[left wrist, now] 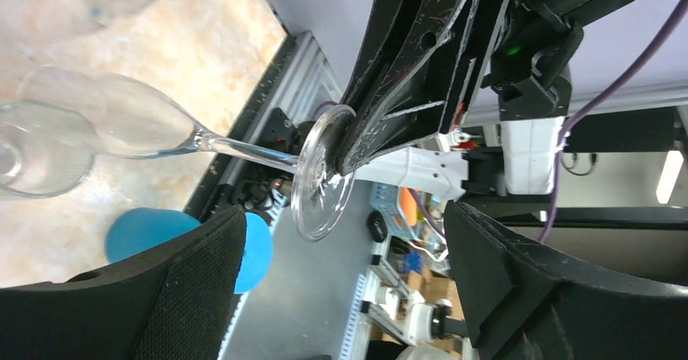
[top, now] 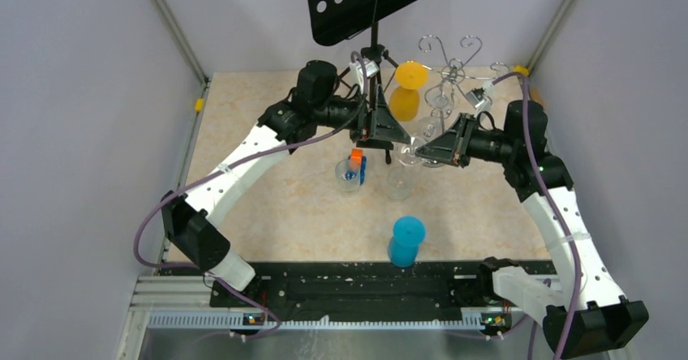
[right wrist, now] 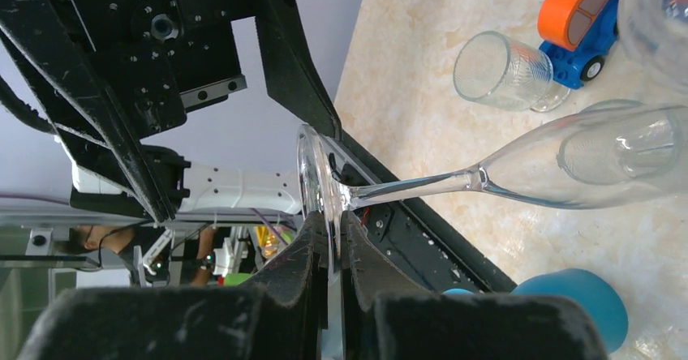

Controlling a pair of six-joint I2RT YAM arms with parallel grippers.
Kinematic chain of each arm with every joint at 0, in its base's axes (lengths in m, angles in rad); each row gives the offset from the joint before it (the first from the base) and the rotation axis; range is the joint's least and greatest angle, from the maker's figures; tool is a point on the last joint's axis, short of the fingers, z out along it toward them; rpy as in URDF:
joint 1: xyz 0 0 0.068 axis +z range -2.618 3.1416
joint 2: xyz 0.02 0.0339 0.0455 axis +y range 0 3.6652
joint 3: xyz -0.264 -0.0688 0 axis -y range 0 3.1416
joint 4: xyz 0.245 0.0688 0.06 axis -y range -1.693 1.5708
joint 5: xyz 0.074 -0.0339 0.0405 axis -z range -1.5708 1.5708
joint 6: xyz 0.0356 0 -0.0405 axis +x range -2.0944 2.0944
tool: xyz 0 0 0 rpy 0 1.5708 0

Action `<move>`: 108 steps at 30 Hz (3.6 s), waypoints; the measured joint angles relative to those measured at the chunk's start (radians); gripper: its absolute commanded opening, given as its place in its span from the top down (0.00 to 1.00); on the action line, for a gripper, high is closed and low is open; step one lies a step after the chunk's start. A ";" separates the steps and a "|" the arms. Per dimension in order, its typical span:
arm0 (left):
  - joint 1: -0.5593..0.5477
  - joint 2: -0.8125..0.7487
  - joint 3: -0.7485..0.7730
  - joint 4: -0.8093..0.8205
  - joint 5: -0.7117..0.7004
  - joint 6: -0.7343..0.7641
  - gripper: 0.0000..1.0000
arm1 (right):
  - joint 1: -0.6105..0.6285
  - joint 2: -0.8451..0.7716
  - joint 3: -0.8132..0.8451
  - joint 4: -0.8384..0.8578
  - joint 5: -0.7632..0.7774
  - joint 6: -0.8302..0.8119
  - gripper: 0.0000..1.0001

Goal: Place the wine glass upside down on the wine glass rack
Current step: Turn the wine glass upside down at the wine rack.

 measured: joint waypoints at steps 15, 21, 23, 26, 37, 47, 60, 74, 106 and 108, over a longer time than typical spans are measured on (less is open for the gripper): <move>0.000 0.003 0.241 -0.528 -0.349 0.481 0.02 | -0.081 -0.016 0.048 -0.140 0.024 -0.087 1.00; 0.000 0.002 0.243 -0.598 -0.504 0.557 0.02 | -0.130 -0.031 0.061 -0.207 0.039 -0.136 1.00; 0.000 0.001 0.243 -0.605 -0.549 0.569 0.02 | -0.148 -0.032 0.069 -0.235 0.043 -0.149 1.00; 0.000 -0.010 0.236 -0.601 -0.612 0.579 0.02 | -0.188 -0.034 0.080 -0.261 0.045 -0.167 1.00; 0.000 -0.053 0.211 -0.598 -0.722 0.581 0.02 | -0.339 -0.037 0.141 -0.325 0.053 -0.197 1.00; 0.000 -0.053 0.209 -0.596 -0.721 0.581 0.02 | -0.353 -0.037 0.217 -0.351 0.097 -0.212 1.00; 0.000 -0.051 0.209 -0.596 -0.715 0.578 0.02 | -0.353 -0.016 0.343 -0.404 0.224 -0.297 1.00; 0.000 -0.048 0.215 -0.600 -0.706 0.577 0.02 | -0.354 0.023 0.449 -0.444 0.446 -0.335 1.00; 0.000 -0.046 0.220 -0.532 -0.626 0.463 0.02 | -0.354 0.096 0.416 -0.158 0.558 -0.166 1.00; 0.000 -0.043 0.216 -0.519 -0.619 0.448 0.02 | -0.354 0.100 0.407 -0.142 0.554 -0.154 1.00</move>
